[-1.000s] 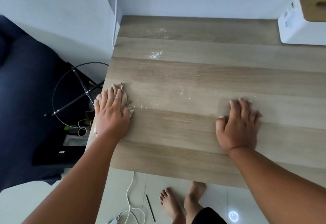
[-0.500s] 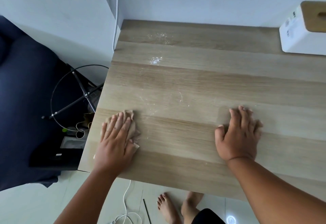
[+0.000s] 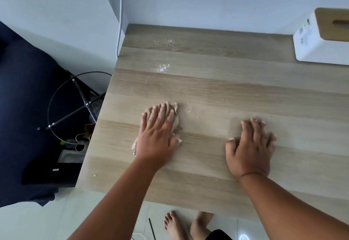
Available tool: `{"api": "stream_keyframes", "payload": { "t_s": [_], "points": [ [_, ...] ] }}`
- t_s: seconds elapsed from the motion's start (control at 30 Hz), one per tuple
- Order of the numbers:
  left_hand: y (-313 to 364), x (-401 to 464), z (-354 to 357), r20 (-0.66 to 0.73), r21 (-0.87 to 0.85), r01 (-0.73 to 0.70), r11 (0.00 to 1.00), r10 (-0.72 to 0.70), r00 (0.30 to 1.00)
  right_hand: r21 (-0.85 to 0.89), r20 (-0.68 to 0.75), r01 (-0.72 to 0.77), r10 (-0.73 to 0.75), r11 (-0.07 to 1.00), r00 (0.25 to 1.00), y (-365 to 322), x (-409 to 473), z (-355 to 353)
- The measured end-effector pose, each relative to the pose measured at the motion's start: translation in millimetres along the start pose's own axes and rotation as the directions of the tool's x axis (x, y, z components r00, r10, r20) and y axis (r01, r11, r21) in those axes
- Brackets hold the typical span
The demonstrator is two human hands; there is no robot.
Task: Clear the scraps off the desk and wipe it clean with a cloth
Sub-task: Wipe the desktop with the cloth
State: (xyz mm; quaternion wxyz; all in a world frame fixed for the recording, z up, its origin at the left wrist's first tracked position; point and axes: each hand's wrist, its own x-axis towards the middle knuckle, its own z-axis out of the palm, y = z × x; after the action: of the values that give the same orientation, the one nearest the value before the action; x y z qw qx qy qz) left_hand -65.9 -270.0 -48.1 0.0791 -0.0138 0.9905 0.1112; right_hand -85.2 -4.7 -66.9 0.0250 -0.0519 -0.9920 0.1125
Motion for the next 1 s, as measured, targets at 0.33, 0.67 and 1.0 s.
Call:
{"api": "stream_keyframes", "payload": {
  "t_s": [0.33,0.67,1.0],
  "points": [
    [-70,-63,-1,-0.066,-0.02,0.037,0.999,-0.038,0.997,-0.062,0.069,0.013,-0.009,0.998,0.998,2,2,1],
    [-33,45,-17,-0.033,-0.045,0.318,0.947,-0.32,0.947,-0.079,0.079,0.007,-0.001,0.997,0.997,1,1,-1],
    [11,-11,17,-0.026,0.021,-0.258,0.966,0.259,0.966,-0.084,0.089,0.001,0.006,0.996,0.996,1,1,-1]
  ]
}}
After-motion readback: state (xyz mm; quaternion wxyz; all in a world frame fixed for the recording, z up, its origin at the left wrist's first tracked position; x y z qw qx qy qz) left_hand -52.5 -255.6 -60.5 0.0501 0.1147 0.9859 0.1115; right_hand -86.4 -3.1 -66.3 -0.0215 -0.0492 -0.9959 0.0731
